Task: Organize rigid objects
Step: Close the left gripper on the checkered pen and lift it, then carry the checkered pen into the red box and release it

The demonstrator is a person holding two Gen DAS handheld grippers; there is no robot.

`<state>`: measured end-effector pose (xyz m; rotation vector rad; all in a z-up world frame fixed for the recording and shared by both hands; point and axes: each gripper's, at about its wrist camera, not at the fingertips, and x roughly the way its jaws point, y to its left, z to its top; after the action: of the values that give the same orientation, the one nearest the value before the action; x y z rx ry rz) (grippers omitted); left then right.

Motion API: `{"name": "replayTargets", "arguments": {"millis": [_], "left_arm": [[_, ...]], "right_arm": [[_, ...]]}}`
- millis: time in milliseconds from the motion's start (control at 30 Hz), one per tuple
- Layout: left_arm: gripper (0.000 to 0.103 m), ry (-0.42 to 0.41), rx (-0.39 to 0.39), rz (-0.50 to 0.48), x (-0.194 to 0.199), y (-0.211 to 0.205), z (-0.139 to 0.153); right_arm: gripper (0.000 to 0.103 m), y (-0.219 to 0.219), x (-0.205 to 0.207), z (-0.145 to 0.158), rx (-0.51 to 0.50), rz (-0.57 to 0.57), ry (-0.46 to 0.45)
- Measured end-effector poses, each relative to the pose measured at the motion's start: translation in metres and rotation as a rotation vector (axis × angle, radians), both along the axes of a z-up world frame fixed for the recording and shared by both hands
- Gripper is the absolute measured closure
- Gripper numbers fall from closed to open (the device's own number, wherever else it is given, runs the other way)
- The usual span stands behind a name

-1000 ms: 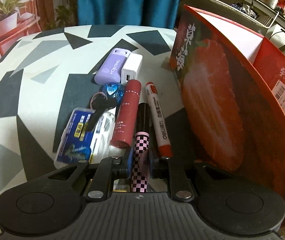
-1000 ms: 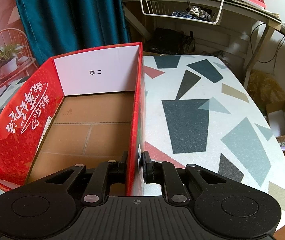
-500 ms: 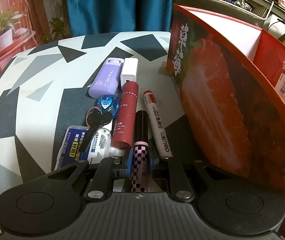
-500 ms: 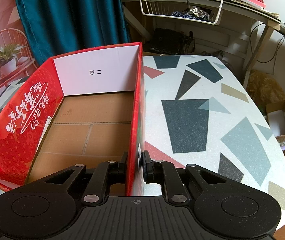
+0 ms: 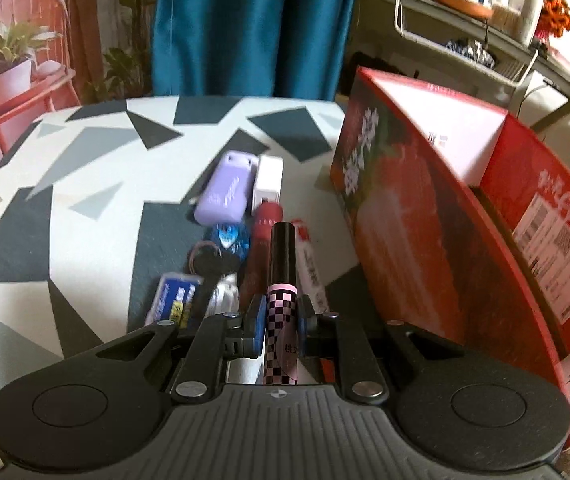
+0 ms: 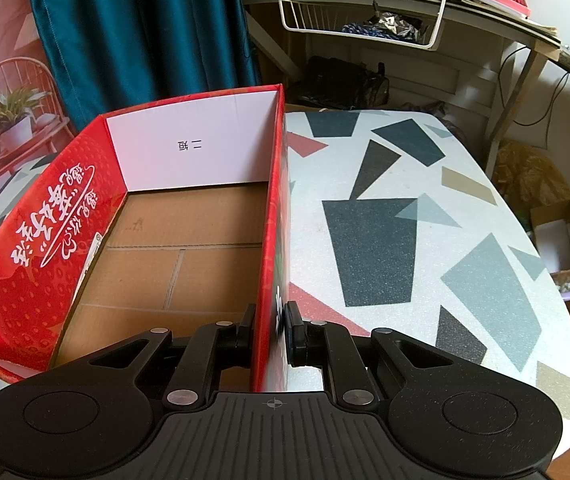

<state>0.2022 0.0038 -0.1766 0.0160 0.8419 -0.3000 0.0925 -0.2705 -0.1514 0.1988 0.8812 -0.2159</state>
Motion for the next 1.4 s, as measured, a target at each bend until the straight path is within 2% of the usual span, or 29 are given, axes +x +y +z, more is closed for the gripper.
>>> {"name": "replayTargets", "arguments": {"millis": [367,567,700,1233,1400], "left_arm": [[0.086,-0.126,-0.050,-0.160,0.009,-0.028,0.059],[0.086,-0.182,-0.062,-0.253,0.010,-0.061,0.075],[0.086,-0.195,-0.046,-0.271,0.022,-0.080,0.073],[0.086,-0.119,0.010,-0.273,0.073,-0.112,0.050],[0.084,-0.112,-0.032,-0.269,0.074,-0.108,0.051]], "right_arm": [[0.091,0.000,0.001,0.000,-0.011,0.008,0.005],[0.091,0.002,0.001,0.000,-0.022,0.013,0.005],[0.091,0.004,0.001,0.000,-0.035,0.025,0.005],[0.091,0.004,-0.001,0.000,-0.049,0.052,-0.002],[0.091,0.004,0.000,0.000,-0.046,0.048,0.003]]}}
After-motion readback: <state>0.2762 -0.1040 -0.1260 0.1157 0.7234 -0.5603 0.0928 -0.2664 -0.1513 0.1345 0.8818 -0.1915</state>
